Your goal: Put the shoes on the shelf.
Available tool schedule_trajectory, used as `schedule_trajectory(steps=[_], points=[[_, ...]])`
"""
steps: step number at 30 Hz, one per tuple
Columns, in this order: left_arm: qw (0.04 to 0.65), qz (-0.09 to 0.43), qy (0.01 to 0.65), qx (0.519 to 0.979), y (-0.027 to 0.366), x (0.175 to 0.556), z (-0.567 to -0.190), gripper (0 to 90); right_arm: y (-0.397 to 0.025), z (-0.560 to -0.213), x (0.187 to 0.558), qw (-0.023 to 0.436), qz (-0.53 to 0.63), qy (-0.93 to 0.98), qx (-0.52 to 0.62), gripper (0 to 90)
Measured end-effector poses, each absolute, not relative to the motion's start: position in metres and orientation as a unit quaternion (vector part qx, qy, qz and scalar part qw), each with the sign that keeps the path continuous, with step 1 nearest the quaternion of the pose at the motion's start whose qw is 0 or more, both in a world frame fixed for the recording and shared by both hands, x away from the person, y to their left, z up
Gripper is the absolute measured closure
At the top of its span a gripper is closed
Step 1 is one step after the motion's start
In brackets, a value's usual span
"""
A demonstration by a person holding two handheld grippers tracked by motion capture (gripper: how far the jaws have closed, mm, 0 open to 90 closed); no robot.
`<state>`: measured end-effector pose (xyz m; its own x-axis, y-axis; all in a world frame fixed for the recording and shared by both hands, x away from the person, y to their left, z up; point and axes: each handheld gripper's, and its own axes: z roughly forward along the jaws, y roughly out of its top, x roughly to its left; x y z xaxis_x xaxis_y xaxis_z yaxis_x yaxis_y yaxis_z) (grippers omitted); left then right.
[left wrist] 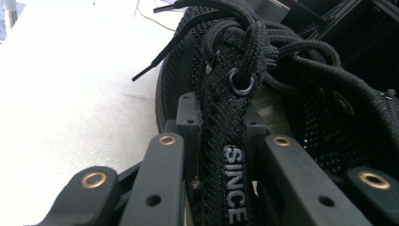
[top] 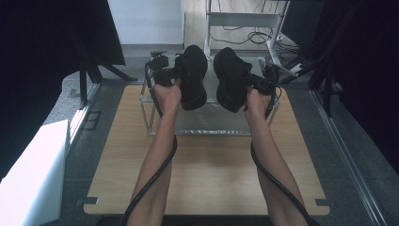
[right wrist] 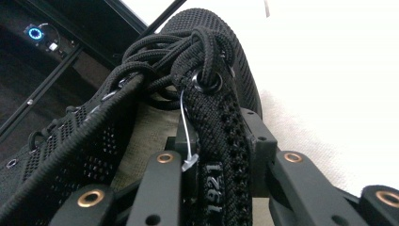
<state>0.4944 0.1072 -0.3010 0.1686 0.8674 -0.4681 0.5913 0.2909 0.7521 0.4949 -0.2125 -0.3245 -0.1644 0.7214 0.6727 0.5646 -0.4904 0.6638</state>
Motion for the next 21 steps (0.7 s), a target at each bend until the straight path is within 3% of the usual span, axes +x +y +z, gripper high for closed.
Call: schedule_trajectory(steps=[14,21], points=[[0.496,0.128,0.627,0.587,0.102,0.499,-0.303,68.6,-0.194,-0.319,0.498,0.089,0.562,0.526,0.632,61.9],[0.503,0.110,0.620,0.592,0.097,0.502,-0.307,53.8,-0.185,-0.318,0.499,0.088,0.564,0.554,0.606,48.5]])
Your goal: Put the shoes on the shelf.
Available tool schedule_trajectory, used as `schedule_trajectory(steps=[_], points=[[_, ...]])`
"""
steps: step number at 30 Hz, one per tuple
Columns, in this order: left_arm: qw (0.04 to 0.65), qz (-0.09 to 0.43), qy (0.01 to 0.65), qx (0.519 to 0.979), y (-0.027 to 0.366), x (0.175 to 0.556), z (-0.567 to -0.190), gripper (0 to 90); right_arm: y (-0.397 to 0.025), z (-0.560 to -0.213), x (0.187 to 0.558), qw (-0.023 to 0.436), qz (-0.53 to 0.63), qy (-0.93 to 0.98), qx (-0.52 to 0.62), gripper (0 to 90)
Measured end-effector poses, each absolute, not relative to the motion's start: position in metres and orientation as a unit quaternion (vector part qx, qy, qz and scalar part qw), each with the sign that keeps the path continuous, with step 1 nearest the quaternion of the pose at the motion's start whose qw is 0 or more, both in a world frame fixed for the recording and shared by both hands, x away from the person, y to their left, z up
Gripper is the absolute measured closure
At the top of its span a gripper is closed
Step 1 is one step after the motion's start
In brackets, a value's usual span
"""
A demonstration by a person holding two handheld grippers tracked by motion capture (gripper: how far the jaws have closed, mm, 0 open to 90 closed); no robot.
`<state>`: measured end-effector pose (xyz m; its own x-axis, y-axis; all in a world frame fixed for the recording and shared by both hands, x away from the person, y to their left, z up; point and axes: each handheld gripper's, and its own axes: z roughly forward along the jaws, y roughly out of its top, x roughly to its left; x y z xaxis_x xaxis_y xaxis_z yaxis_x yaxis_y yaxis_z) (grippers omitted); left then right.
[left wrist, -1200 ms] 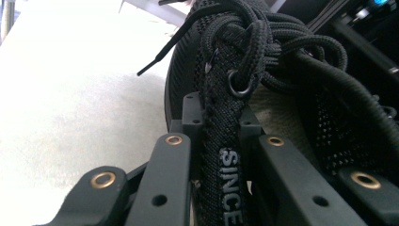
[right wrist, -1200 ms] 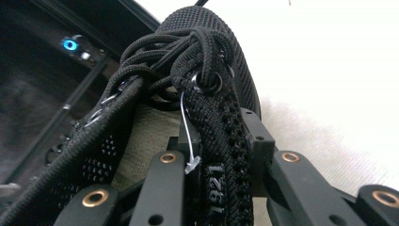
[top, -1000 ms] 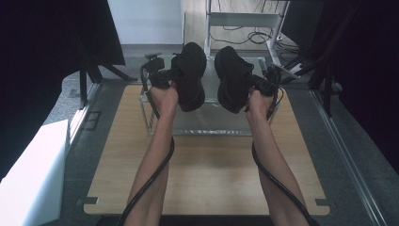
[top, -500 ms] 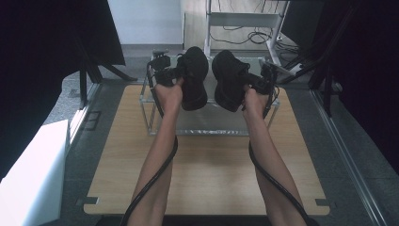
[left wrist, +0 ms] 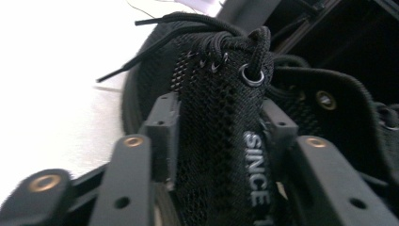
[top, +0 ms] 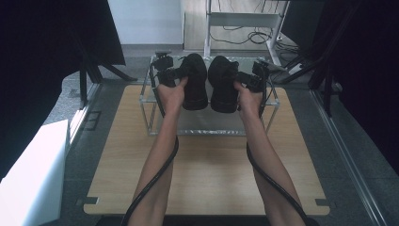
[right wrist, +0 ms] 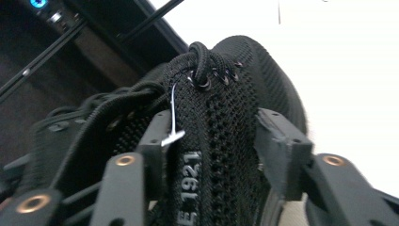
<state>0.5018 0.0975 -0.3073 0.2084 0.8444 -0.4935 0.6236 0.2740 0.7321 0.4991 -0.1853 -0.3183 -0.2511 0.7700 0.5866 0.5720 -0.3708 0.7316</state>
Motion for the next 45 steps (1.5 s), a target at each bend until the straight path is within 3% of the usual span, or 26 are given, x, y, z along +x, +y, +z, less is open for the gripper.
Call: schedule_trajectory(steps=[5,8,12,25,34,45], points=[[0.534,0.094,0.604,0.584,0.102,0.499,-0.309,42.9,-0.189,-0.320,0.499,0.075,0.591,0.557,0.578,39.3],[0.552,0.092,0.589,0.583,0.106,0.493,-0.305,37.5,-0.195,-0.318,0.497,0.060,0.621,0.548,0.557,39.3],[0.563,0.099,0.574,0.586,0.114,0.482,-0.296,37.0,-0.204,-0.314,0.488,0.061,0.641,0.544,0.538,42.4],[0.603,0.100,0.506,0.609,0.135,0.422,-0.307,52.9,-0.234,-0.322,0.444,0.038,0.667,0.559,0.491,61.4],[0.621,0.084,0.469,0.622,0.136,0.381,-0.332,69.6,-0.238,-0.351,0.398,0.020,0.675,0.580,0.456,89.2],[0.617,0.057,0.451,0.643,0.114,0.362,-0.365,84.7,-0.217,-0.377,0.373,-0.005,0.675,0.600,0.429,89.9]])
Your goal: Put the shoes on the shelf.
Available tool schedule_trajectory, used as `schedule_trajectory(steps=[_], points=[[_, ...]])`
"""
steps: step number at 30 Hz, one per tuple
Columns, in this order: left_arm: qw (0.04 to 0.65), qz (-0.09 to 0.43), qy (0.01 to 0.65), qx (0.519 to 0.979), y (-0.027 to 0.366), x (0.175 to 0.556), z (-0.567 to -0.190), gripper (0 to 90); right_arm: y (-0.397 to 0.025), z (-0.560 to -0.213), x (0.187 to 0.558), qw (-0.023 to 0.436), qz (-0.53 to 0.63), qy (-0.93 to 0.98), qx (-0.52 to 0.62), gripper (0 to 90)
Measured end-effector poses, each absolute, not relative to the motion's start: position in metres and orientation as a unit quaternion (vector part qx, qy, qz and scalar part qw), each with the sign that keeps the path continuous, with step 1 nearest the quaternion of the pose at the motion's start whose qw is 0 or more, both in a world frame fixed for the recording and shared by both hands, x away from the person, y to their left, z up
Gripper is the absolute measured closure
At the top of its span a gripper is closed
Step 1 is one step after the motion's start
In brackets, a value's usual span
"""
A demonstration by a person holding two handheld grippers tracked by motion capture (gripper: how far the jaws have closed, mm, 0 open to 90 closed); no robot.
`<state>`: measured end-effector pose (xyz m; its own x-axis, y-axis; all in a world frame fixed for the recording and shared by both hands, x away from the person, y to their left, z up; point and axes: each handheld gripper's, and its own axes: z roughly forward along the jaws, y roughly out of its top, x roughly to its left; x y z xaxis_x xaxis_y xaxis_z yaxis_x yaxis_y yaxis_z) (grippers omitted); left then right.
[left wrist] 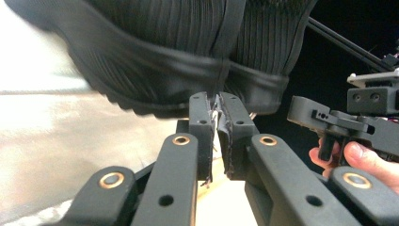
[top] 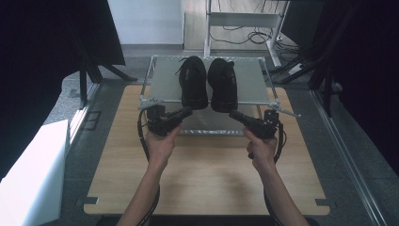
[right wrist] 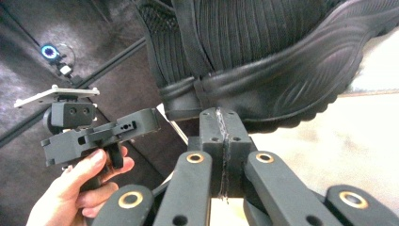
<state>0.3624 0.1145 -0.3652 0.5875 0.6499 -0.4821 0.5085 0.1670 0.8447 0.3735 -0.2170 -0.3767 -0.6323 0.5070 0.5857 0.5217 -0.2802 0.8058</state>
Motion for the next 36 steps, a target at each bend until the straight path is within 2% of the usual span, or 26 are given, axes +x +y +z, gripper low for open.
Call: schedule_trajectory(steps=[4,7,13,19,33,36], points=[[0.613,0.064,0.455,0.643,0.111,0.367,-0.370,86.8,-0.213,-0.380,0.376,-0.003,-0.666,-0.604,-0.438,90.0],[0.614,0.062,0.453,0.643,0.109,0.370,-0.372,89.0,-0.213,-0.384,0.381,0.008,-0.674,-0.597,-0.436,90.0],[0.608,0.074,0.460,0.643,0.106,0.378,-0.369,89.1,-0.205,-0.384,0.391,-0.008,-0.667,-0.596,-0.447,90.0],[0.606,0.071,0.469,0.639,0.106,0.392,-0.370,89.2,-0.202,-0.386,0.404,-0.004,-0.668,-0.588,-0.456,90.0],[0.594,0.068,0.490,0.635,0.104,0.416,-0.372,89.0,-0.196,-0.391,0.431,-0.006,-0.658,-0.578,-0.482,89.9],[0.593,0.070,0.485,0.638,0.104,0.411,-0.373,84.8,-0.198,-0.393,0.429,-0.003,-0.657,-0.581,-0.480,89.6]])
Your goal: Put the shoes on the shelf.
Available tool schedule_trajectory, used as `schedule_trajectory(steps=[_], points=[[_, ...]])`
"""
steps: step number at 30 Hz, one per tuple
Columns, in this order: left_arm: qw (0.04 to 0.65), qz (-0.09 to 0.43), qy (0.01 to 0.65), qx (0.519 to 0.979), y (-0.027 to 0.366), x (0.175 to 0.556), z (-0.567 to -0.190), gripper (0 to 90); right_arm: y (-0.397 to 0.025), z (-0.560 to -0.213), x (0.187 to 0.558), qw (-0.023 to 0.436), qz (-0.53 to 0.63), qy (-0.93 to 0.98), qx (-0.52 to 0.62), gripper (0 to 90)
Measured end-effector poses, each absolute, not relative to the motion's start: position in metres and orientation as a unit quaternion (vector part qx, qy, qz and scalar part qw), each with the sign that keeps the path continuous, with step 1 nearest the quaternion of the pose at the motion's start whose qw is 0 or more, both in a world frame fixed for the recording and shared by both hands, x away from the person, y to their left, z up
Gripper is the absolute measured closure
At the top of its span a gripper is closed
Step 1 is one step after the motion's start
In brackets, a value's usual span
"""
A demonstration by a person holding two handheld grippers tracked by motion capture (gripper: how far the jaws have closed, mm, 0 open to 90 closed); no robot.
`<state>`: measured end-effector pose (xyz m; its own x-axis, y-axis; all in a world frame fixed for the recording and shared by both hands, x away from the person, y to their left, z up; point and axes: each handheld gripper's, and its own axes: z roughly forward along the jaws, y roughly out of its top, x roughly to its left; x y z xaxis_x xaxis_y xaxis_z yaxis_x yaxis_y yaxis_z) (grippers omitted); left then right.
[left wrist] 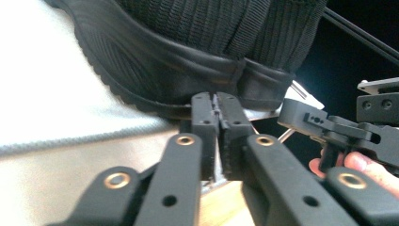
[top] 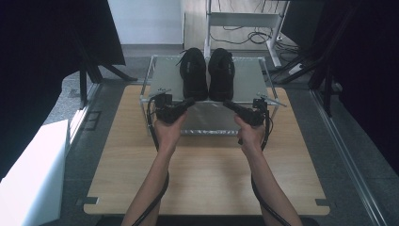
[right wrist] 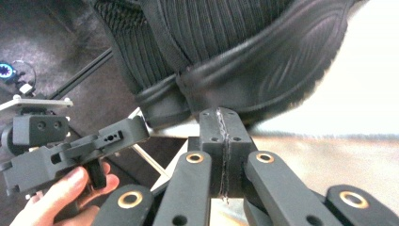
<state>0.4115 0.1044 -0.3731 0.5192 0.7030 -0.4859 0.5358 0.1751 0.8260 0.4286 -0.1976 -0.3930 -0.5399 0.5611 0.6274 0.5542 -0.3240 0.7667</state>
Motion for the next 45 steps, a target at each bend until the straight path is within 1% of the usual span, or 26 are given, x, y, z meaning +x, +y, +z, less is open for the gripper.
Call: schedule_trajectory(steps=[1,4,7,9,10,13,17,22,25,31,36,45], points=[[0.593,0.070,0.484,0.639,0.105,0.410,-0.375,83.8,-0.198,-0.394,0.428,0.002,0.659,0.582,0.477,89.1],[0.596,0.064,0.479,0.641,0.106,0.404,-0.383,76.3,-0.202,-0.400,0.423,-0.011,0.663,0.582,0.470,82.3],[0.587,0.064,0.475,0.652,0.105,0.400,-0.392,66.4,-0.204,-0.405,0.417,-0.009,0.658,0.597,0.460,73.3],[0.578,0.067,0.473,0.661,0.105,0.397,-0.397,58.7,-0.206,-0.407,0.414,-0.003,0.657,0.598,0.458,64.4],[0.575,0.069,0.472,0.664,0.105,0.397,-0.398,54.8,-0.208,-0.407,0.412,0.000,0.656,0.600,0.457,60.0],[0.566,0.081,0.471,0.672,0.106,0.393,-0.401,44.9,-0.211,-0.409,0.408,0.025,0.651,0.610,0.451,51.8],[0.555,0.096,0.467,0.682,0.108,0.388,-0.402,35.1,-0.214,-0.413,0.405,0.047,0.637,0.629,0.442,45.3],[0.527,0.123,0.457,0.706,0.109,0.379,-0.401,22.9,-0.216,-0.417,0.398,0.078,0.606,0.663,0.432,37.3],[0.514,0.133,0.454,0.715,0.110,0.374,-0.400,18.5,-0.218,-0.420,0.392,0.085,0.593,0.677,0.429,33.1],[0.496,0.150,0.450,0.727,0.114,0.360,-0.400,14.2,-0.221,-0.422,0.381,0.104,0.570,0.702,0.414,26.2],[0.474,0.166,0.450,0.739,0.123,0.347,-0.403,12.9,-0.228,-0.423,0.370,0.106,0.558,0.716,0.405,22.4],[0.440,0.189,0.446,0.756,0.139,0.320,-0.405,5.4,-0.245,-0.423,0.347,0.113,0.533,0.740,0.395,17.2]])
